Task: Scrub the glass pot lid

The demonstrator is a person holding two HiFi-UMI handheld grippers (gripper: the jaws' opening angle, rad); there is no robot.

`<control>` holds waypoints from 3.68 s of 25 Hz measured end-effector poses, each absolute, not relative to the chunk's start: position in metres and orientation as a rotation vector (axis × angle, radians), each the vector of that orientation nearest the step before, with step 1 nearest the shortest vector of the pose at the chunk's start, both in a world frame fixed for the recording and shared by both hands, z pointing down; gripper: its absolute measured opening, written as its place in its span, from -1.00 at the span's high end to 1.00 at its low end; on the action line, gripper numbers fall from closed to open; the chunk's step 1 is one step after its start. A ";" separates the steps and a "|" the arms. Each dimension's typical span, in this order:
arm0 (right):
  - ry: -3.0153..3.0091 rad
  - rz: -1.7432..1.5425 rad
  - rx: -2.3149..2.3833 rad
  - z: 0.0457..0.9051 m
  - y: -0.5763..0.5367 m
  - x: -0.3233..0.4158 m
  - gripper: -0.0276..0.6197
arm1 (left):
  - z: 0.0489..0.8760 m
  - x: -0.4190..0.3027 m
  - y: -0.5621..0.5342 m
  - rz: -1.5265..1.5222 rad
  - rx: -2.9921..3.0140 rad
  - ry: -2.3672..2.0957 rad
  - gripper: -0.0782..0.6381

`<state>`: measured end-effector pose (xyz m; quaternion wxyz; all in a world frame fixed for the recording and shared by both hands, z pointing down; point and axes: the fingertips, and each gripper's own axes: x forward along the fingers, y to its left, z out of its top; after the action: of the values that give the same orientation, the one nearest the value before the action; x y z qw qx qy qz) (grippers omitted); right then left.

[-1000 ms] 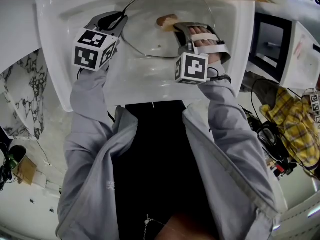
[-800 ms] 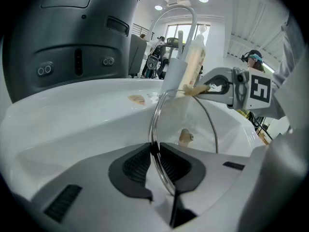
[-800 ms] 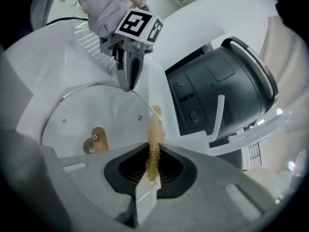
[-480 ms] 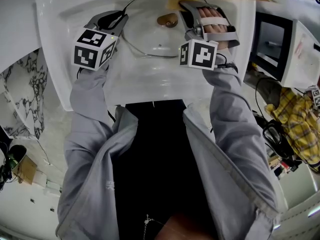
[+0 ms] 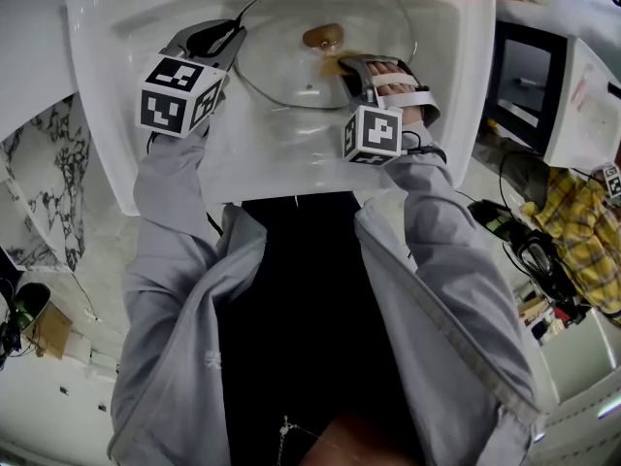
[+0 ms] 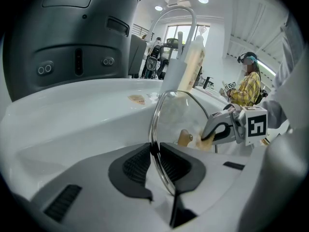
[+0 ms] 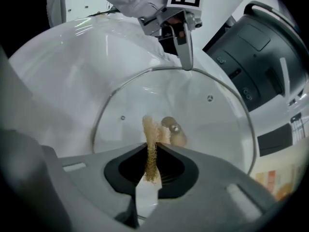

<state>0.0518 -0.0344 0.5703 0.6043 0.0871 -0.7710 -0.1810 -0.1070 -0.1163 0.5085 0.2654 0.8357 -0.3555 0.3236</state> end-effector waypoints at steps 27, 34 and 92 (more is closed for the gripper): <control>-1.652 -0.911 0.474 0.470 -0.138 0.051 0.82 | 0.510 -0.109 -0.113 0.879 2.258 -0.962 0.62; -1.624 -0.847 0.379 0.506 -0.126 0.070 0.82 | 0.510 -0.109 -0.112 0.867 2.257 -0.966 0.62; -2.316 0.315 0.473 0.368 -0.005 0.024 0.82 | 0.506 -0.068 -0.114 1.145 2.280 -0.546 0.51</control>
<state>0.0236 -0.0049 0.3675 0.3694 0.1843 -0.9025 0.1228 -0.0677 -0.1137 0.5058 0.2630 0.8432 -0.2019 0.4233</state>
